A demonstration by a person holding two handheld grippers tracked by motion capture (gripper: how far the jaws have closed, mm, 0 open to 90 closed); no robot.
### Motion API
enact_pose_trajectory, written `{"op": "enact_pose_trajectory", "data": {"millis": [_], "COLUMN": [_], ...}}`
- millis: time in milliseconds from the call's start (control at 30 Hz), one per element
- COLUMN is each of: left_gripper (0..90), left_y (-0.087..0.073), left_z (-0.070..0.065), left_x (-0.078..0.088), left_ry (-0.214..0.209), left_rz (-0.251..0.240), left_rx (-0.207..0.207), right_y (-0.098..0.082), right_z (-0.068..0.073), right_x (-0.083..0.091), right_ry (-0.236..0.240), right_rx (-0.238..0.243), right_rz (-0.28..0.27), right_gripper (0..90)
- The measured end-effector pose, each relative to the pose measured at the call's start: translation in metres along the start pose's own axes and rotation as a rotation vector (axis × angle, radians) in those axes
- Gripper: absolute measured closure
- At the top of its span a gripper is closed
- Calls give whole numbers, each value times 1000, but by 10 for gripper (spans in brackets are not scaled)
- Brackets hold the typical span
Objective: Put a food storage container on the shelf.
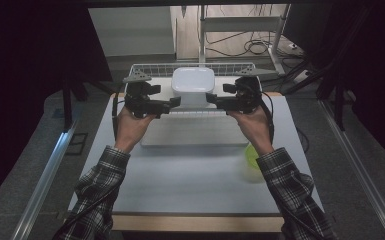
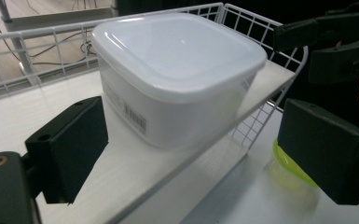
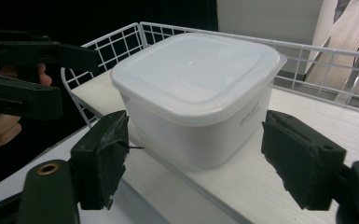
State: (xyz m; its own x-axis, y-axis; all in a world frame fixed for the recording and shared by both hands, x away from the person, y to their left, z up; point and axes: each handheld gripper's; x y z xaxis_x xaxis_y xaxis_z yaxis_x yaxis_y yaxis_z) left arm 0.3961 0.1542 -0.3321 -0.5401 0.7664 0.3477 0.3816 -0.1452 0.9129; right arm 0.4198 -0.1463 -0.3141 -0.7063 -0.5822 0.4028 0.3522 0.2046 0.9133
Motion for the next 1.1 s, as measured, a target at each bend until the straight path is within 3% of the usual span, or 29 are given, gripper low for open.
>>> {"op": "enact_pose_trajectory", "data": {"millis": [333,733,1100], "left_gripper": [63,35,35], "left_y": [-26,-61,-93], "left_z": [-17,-33,-36], "left_x": [13,18,23], "left_ry": [-21,-29,-45], "left_rz": [16,50,57], "left_rx": [-82,-113,-100], "right_y": [-25,-59,-87], "right_z": [6,6,5], "right_x": [10,21,29], "right_ry": [33,56,50], "right_rx": [46,57,71], "right_rz": [19,28,48], "right_gripper": [152,118,102]}}
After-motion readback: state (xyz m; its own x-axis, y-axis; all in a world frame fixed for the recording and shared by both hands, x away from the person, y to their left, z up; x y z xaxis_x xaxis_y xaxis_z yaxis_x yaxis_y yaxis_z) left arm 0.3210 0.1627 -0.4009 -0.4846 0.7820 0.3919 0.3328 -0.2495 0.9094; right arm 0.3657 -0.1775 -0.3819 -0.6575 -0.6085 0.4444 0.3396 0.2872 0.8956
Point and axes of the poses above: each handheld gripper's, and its own axes: x roughly backward along the jaws, y roughly out of its top, z roughly to its left, and after that the axes turned 9 degrees about -y, right-handed
